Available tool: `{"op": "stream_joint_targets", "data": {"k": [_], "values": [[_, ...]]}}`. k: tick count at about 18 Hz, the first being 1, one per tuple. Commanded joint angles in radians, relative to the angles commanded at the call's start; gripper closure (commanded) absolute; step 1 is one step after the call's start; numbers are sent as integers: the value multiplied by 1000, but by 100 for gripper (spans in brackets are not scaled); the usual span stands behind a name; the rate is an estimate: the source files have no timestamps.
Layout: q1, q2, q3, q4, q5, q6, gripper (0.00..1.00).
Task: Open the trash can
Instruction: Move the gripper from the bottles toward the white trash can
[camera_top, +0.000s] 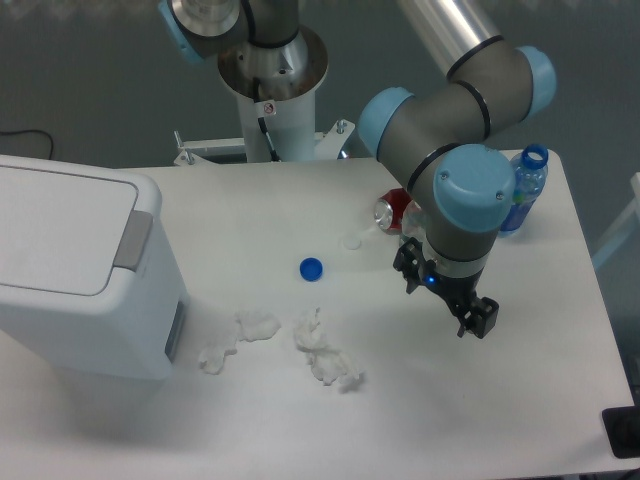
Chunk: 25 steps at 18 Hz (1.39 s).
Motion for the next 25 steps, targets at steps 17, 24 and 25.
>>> {"op": "stream_joint_targets", "data": {"k": [17, 24, 25], "values": [[-74, 117, -261, 267, -6, -249, 0], [-141, 181, -204, 255, -86, -406, 17], [-141, 202, -193, 235, -130, -441, 37]]}}
